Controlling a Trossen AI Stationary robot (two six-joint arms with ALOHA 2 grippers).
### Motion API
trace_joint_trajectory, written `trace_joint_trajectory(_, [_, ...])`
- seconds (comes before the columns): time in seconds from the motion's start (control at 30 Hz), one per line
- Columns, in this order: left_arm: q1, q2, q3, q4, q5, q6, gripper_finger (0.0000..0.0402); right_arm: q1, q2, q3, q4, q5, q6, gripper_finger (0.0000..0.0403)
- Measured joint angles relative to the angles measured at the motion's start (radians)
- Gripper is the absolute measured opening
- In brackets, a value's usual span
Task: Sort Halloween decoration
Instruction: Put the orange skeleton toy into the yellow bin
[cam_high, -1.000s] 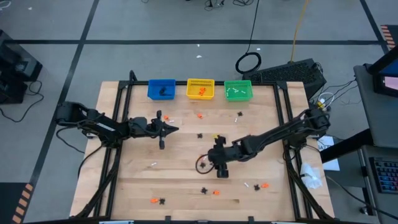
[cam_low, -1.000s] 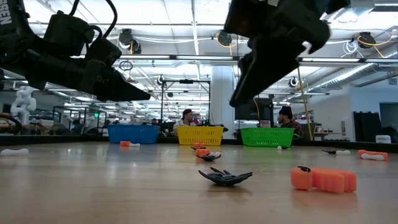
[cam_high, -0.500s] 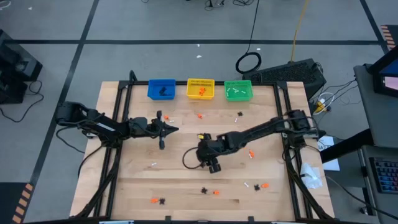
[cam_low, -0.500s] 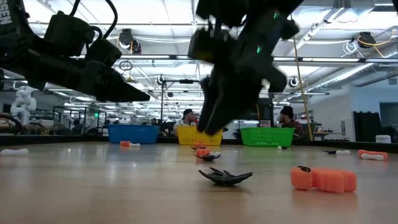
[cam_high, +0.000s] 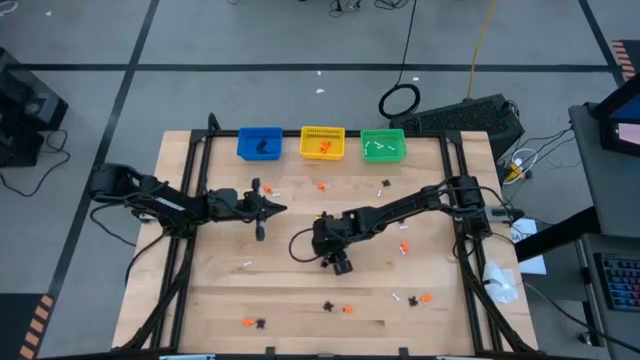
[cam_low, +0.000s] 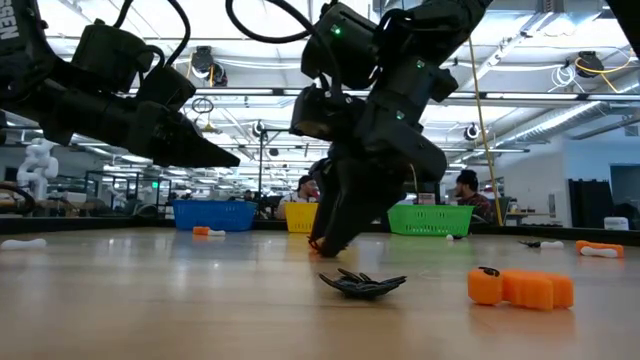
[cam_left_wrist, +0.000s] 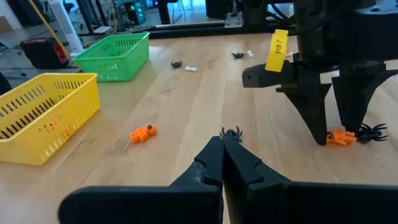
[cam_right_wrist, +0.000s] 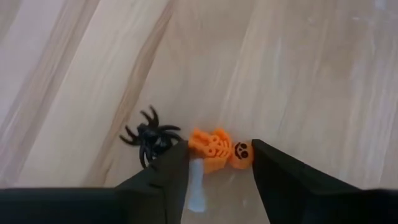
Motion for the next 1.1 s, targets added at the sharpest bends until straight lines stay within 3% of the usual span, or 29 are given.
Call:
trace_joint_trajectory(0.3, [0.000, 0.000, 0.000, 0.000, 0.000, -0.001, 0.0000, -0.003, -0.005, -0.001, 0.008, 0.007, 0.073, 0.0130])
trace_joint_trajectory(0.77, [0.000, 0.000, 0.000, -0.001, 0.000, -0.003, 0.0000, -0.006, -0.116, -0.003, -0.007, 0.022, 0.091, 0.0129])
trace_joint_trajectory(1.1, [0.000, 0.000, 0.000, 0.002, 0.000, 0.000, 0.0000, -0.091, -0.260, -0.003, -0.114, 0.215, 0.031, 0.0129])
